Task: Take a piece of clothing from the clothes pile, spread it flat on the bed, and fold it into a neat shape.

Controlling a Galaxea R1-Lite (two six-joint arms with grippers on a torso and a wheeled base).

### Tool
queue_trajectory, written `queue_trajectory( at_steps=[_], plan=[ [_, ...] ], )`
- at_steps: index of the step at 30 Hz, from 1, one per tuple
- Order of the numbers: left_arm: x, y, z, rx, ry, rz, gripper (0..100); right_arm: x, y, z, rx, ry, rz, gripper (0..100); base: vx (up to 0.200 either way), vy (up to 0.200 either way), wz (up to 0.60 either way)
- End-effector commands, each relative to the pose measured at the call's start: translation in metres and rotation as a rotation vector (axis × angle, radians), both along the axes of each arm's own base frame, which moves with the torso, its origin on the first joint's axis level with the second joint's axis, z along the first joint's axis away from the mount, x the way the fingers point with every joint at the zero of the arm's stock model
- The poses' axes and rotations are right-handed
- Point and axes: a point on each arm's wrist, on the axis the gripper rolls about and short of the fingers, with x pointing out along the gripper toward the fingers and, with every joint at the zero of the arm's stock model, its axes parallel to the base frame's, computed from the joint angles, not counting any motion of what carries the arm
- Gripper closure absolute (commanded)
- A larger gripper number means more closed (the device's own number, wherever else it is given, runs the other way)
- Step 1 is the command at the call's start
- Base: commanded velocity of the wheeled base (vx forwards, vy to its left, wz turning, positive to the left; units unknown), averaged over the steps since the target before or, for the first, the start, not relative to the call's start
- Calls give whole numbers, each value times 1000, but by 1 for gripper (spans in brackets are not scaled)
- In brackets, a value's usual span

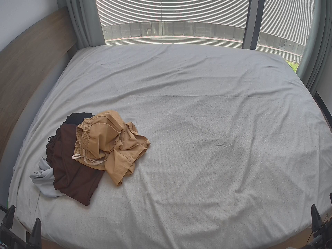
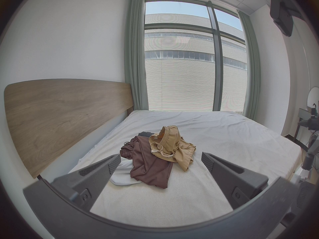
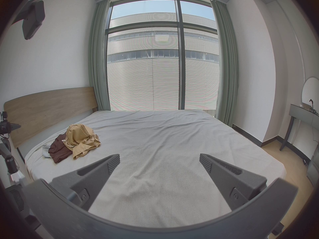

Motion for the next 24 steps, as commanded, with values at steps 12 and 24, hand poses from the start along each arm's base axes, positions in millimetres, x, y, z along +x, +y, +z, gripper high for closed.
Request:
queue_trajectory(
  at_steps=[12,24],
  plan=[
    [12,0,39,-7,-40,-33,0,0,0,-5,1,3,1,0,0,0,0],
    [40,-4,69,-226,108,-197,0,0,0,-5,-11,-1,16,0,0,0,0]
  ],
)
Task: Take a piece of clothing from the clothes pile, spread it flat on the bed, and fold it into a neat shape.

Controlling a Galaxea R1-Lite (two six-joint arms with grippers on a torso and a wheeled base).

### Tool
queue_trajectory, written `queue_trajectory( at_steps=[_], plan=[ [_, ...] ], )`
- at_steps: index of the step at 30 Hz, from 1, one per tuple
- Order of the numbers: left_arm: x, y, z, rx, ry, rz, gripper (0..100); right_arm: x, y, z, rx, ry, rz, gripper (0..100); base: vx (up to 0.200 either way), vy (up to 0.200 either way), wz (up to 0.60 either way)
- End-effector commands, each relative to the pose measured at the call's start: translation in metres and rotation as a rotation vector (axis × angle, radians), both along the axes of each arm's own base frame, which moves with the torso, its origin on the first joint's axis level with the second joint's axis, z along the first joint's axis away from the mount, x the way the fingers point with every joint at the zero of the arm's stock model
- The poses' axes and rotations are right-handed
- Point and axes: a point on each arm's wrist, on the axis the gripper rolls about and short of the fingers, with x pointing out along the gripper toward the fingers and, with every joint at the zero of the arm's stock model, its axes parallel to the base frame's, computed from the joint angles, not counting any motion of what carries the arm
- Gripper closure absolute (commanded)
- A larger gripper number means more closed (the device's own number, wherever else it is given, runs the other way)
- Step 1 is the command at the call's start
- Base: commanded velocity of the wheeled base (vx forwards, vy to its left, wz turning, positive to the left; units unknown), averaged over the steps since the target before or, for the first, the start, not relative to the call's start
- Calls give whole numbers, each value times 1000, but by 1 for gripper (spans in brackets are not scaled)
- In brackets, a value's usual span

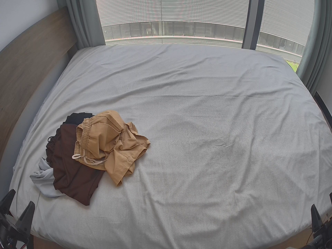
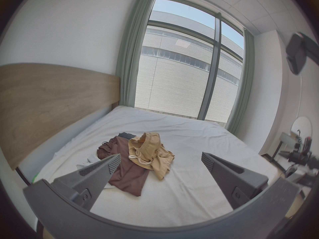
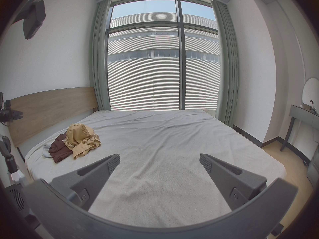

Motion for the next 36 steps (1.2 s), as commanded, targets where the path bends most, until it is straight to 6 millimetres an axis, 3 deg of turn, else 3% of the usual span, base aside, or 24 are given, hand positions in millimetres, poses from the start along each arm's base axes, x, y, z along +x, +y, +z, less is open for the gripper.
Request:
queue_trajectory(
  at_steps=[1,9,13,23,29,36],
  plan=[
    [20,-3,22,-54,92,-41,0,0,0,-5,-5,0,12,0,0,0,0],
    [58,-11,51,-83,151,-71,0,0,0,-5,-3,0,10,0,0,0,0],
    [96,-17,69,-86,150,-80,0,0,0,-5,-3,0,10,0,0,0,0],
    [153,-24,67,-90,190,-117,0,0,0,-5,-3,0,10,0,0,0,0],
    [183,-14,56,-101,224,-85,0,0,0,-5,-3,0,10,0,0,0,0],
    [202,-7,46,-113,240,-84,0,0,0,-5,-3,0,10,0,0,0,0]
  ],
)
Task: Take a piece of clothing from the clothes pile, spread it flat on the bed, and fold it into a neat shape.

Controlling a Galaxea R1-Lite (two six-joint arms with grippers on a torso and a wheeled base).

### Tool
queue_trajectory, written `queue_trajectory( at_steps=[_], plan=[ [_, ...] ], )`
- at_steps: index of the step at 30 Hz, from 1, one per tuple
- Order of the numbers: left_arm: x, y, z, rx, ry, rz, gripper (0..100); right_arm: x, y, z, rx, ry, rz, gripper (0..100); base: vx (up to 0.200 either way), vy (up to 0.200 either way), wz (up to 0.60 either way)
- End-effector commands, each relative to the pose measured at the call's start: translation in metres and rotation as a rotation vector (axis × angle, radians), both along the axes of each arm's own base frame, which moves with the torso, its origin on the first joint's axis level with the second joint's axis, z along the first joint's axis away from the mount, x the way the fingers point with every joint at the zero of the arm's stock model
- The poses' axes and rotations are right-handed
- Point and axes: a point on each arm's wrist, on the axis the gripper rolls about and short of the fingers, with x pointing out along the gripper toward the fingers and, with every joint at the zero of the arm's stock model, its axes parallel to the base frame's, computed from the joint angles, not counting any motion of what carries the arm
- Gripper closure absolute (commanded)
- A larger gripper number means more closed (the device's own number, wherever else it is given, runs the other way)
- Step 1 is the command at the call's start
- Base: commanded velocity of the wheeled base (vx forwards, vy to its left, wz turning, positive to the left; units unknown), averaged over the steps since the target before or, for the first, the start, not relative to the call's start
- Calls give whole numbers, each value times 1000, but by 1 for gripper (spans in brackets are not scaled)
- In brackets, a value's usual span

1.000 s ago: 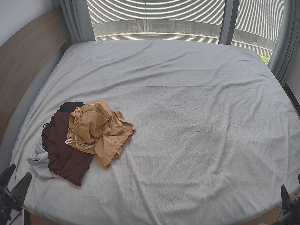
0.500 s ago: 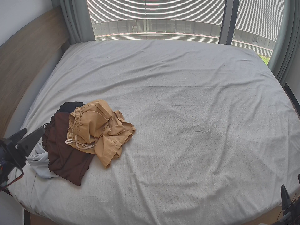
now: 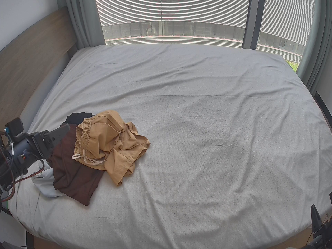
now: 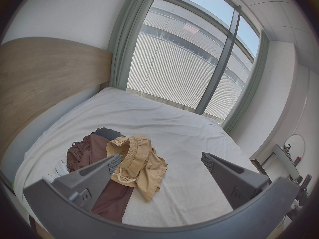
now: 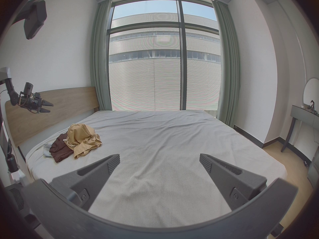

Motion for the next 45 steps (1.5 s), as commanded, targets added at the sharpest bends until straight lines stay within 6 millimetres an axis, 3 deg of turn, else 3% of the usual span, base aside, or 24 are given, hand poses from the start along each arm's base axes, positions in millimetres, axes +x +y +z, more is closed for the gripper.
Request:
queue_trajectory(
  at_steps=[1,10,19,45],
  plan=[
    [21,4,-15,-4,75,11,0,0,0,-5,0,3,1,0,0,0,0],
    [46,3,-27,-24,139,-1,0,0,0,-5,0,3,1,0,0,0,0],
    [71,2,-26,-102,144,-7,0,0,0,-5,0,3,0,0,0,0,0],
    [151,19,-69,-116,186,52,0,0,0,-5,0,3,1,0,0,0,0]
  ],
)
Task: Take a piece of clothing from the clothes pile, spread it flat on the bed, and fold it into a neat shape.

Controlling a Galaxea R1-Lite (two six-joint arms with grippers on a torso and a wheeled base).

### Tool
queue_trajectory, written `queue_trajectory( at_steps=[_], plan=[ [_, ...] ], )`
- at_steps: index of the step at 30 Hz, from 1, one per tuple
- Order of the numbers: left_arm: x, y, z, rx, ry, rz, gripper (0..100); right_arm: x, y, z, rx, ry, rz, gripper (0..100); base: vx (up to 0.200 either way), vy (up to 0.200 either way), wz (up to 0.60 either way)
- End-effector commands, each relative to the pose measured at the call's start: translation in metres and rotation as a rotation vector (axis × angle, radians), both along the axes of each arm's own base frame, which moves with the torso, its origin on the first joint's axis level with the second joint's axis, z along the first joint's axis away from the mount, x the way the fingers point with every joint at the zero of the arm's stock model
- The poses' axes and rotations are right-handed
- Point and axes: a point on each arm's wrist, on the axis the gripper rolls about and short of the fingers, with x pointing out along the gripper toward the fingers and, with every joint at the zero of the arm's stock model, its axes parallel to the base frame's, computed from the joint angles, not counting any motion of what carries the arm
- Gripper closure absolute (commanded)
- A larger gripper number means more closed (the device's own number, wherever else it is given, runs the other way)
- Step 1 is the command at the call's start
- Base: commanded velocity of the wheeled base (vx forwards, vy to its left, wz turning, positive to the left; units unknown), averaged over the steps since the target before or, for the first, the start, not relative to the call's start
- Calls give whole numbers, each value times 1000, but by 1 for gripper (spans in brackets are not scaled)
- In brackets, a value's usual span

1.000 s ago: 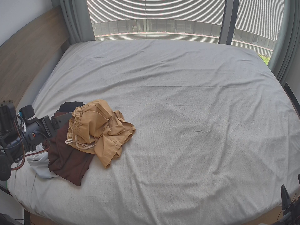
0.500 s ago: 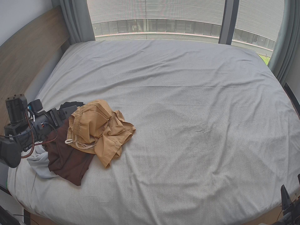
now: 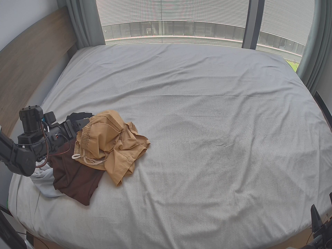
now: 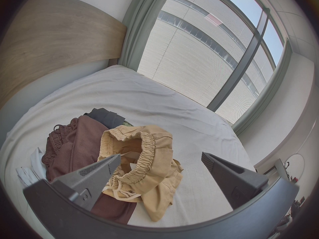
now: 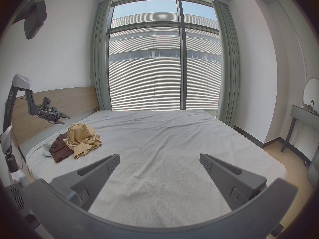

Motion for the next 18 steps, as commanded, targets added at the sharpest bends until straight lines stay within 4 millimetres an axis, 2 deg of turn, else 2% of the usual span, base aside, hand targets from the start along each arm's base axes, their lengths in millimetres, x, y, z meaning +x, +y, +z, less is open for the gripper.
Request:
queue_trajectory(
  at_steps=[1,18],
  plan=[
    [15,0,-11,-14,26,3,0,0,0,-5,0,3,2,0,0,0,0],
    [43,-8,-21,-48,27,-13,0,0,0,-5,0,3,2,0,0,0,0]
  ],
)
